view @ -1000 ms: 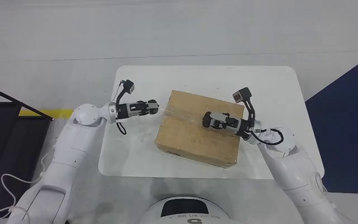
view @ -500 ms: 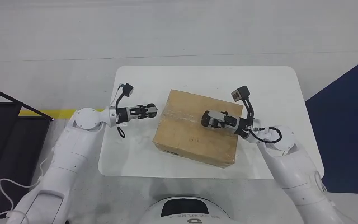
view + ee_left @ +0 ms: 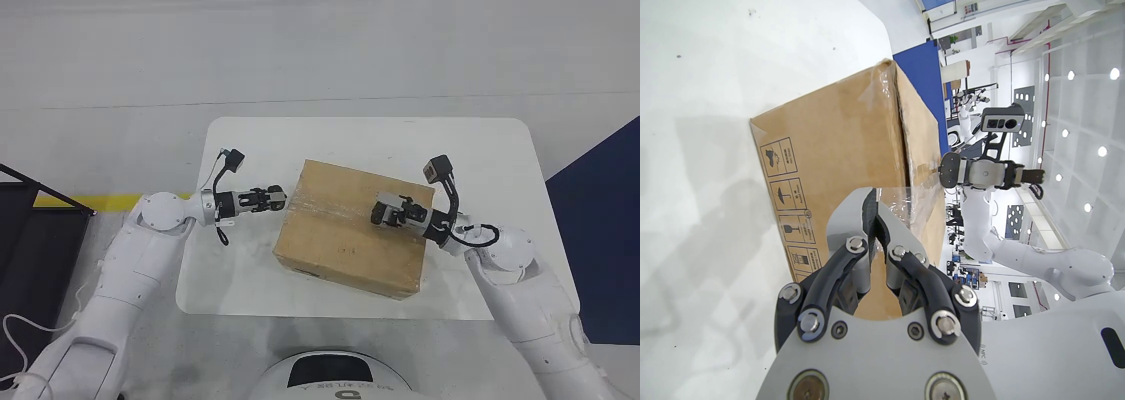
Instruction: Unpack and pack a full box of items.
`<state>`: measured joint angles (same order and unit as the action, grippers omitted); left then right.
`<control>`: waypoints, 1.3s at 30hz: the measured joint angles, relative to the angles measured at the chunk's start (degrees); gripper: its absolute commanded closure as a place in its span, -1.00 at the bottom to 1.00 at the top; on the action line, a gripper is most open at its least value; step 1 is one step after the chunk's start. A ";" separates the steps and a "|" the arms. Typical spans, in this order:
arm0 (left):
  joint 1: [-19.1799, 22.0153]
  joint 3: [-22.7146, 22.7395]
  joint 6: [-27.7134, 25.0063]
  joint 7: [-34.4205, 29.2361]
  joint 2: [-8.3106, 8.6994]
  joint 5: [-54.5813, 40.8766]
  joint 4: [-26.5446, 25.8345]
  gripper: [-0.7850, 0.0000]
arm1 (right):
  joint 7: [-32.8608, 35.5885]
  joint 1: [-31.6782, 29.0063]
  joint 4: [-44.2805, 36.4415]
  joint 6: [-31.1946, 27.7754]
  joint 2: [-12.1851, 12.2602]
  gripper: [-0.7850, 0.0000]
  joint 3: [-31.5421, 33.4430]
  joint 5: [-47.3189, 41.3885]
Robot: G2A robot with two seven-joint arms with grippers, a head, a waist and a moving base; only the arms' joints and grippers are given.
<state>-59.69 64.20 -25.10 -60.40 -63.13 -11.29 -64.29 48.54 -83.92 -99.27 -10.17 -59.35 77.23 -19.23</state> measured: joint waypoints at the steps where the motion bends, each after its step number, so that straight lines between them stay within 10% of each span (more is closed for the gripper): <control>1: 0.06 -0.07 0.00 0.00 -0.01 -0.04 0.04 1.00 | 0.15 -0.29 -0.34 0.15 0.05 -1.00 0.22 0.03; 37: 0.64 -1.29 -1.78 -0.77 0.03 -1.89 1.44 1.00 | -1.81 13.53 6.31 11.98 -2.71 -1.00 -14.83 2.90; 39: 0.55 -1.32 -1.97 -0.81 0.04 -2.05 1.48 0.79 | -2.35 14.62 6.90 12.46 -3.08 -1.00 -16.14 3.12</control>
<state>-59.14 62.88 -27.07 -61.21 -63.08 -13.34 -62.81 46.19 -69.31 -92.37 2.29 -62.43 61.09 -16.11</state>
